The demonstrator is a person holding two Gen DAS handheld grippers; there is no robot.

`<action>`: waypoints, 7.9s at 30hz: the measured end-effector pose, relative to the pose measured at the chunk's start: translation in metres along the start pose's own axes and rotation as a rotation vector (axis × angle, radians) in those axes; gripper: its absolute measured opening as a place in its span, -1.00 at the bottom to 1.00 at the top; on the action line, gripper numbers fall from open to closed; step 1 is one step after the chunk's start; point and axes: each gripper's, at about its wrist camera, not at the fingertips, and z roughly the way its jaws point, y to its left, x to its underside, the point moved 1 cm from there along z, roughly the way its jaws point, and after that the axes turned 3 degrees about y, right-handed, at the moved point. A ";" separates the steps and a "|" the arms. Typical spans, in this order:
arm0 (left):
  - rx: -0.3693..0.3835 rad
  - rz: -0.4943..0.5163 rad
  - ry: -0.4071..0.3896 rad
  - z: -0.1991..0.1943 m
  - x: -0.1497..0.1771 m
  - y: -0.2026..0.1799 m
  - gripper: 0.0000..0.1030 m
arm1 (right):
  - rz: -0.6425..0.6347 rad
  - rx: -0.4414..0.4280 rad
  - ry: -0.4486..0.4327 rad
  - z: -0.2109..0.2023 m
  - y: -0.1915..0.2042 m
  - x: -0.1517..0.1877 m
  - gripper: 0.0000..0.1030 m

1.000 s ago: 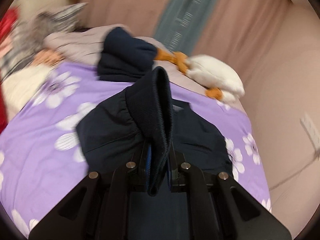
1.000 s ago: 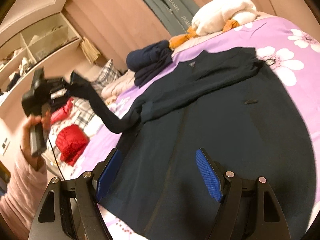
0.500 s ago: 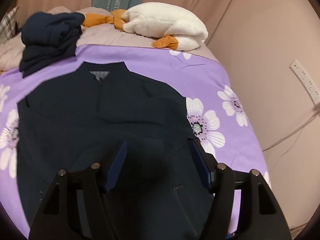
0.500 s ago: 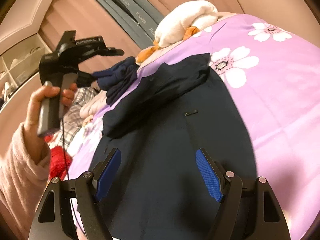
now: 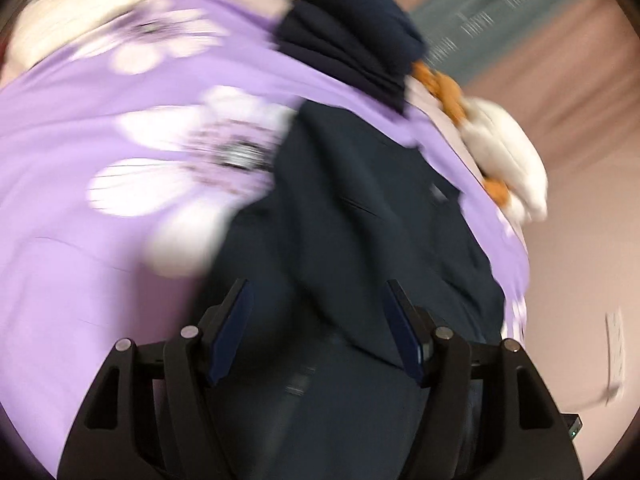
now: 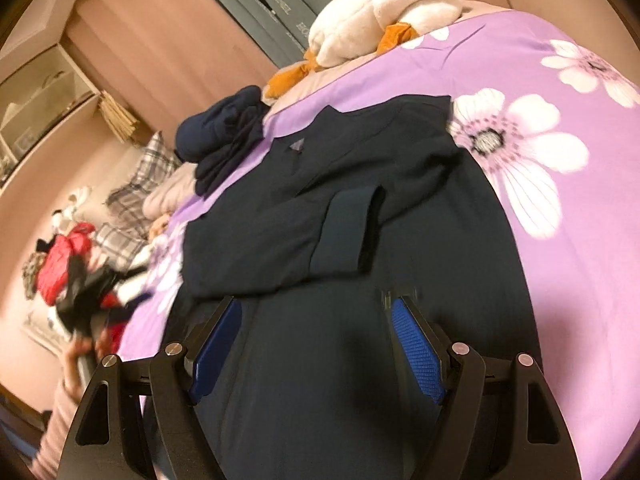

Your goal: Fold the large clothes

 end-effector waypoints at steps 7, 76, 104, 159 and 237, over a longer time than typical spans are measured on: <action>0.169 -0.070 0.040 0.027 -0.017 0.009 0.29 | -0.046 0.120 0.007 0.039 0.003 -0.036 0.50; -0.018 0.379 0.064 0.072 0.030 -0.049 -0.05 | -0.355 0.286 0.110 0.103 0.053 -0.025 -0.27; 0.057 0.248 -0.040 -0.145 0.214 0.059 0.99 | 0.044 0.111 -0.051 -0.099 -0.008 0.124 0.46; 0.045 0.207 -0.029 -0.141 0.214 0.085 0.99 | 0.066 0.111 -0.056 -0.100 0.000 0.146 0.47; 0.380 0.196 0.235 -0.057 0.177 0.056 0.90 | 0.242 -0.100 0.159 -0.064 -0.074 0.109 0.55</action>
